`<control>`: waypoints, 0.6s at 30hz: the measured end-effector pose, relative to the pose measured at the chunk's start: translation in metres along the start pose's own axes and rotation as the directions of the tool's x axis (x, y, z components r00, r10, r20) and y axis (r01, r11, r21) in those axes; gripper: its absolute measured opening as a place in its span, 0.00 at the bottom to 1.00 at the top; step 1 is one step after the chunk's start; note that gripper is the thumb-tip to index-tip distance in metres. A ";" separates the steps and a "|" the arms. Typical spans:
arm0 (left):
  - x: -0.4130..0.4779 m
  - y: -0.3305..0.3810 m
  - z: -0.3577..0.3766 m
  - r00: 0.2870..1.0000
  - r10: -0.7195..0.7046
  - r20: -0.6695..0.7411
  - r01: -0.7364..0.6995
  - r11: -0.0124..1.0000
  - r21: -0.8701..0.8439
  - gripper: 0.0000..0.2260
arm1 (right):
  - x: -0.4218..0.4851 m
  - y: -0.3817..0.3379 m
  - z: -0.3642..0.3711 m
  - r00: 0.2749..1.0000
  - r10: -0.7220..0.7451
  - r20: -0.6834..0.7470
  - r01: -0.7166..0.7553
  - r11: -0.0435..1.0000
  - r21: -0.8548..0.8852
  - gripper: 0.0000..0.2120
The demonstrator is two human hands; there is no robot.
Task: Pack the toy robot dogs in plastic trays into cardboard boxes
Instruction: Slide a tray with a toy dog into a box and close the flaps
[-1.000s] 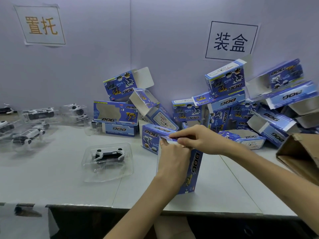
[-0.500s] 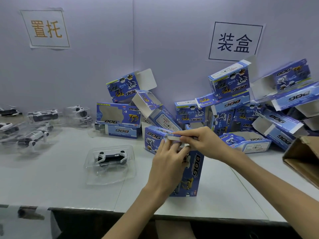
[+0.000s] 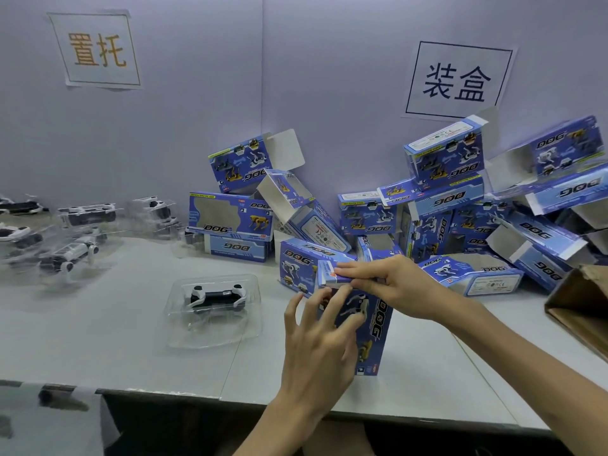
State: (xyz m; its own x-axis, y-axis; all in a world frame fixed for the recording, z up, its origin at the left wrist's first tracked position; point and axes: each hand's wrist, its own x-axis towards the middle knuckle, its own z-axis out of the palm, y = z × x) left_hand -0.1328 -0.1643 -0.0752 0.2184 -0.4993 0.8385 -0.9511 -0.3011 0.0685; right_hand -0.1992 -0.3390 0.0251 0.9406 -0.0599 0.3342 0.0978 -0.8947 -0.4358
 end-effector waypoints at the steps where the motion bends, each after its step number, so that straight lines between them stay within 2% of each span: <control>1: -0.001 0.000 -0.002 1.000 0.000 0.009 0.000 1.000 -0.006 0.11 | 0.000 -0.002 -0.001 1.000 0.010 0.022 -0.009 1.000 -0.013 0.16; 4: -0.004 -0.003 -0.006 1.000 0.006 0.025 -0.005 1.000 -0.024 0.12 | 0.002 -0.007 -0.002 0.992 0.062 0.111 -0.052 0.995 -0.090 0.17; 9: -0.002 -0.004 -0.004 0.998 0.008 0.059 -0.003 0.996 -0.095 0.13 | -0.003 -0.016 -0.001 0.975 0.121 0.185 -0.109 0.991 -0.070 0.25; 11: 0.000 -0.002 -0.005 0.997 -0.006 0.075 0.014 0.993 -0.113 0.14 | -0.001 -0.017 -0.003 0.971 0.127 0.202 -0.116 0.991 -0.067 0.25; 13: 0.001 -0.002 -0.007 0.997 -0.007 0.077 0.015 0.994 -0.112 0.14 | 0.003 -0.016 -0.009 0.978 0.133 0.159 -0.140 0.990 0.035 0.26; 15: 0.003 -0.004 -0.008 0.998 -0.001 0.066 0.008 0.993 -0.115 0.13 | 0.001 -0.011 -0.017 0.988 0.148 0.054 -0.155 0.968 0.196 0.25; 16: 0.004 -0.006 -0.009 0.998 -0.001 0.065 0.008 0.993 -0.120 0.13 | -0.002 -0.006 -0.020 0.988 0.155 -0.004 -0.149 0.958 0.243 0.20; 18: 0.007 -0.006 -0.009 0.997 -0.008 0.074 0.021 0.985 -0.170 0.12 | -0.009 0.006 -0.022 0.979 0.169 -0.116 -0.141 0.966 0.218 0.09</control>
State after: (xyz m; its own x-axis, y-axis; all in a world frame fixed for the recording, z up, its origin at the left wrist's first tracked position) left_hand -0.1279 -0.1587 -0.0649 0.2419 -0.5553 0.7957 -0.9696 -0.1687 0.1771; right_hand -0.2140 -0.3533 0.0376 0.8995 -0.2611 0.3504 0.0328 -0.7594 -0.6498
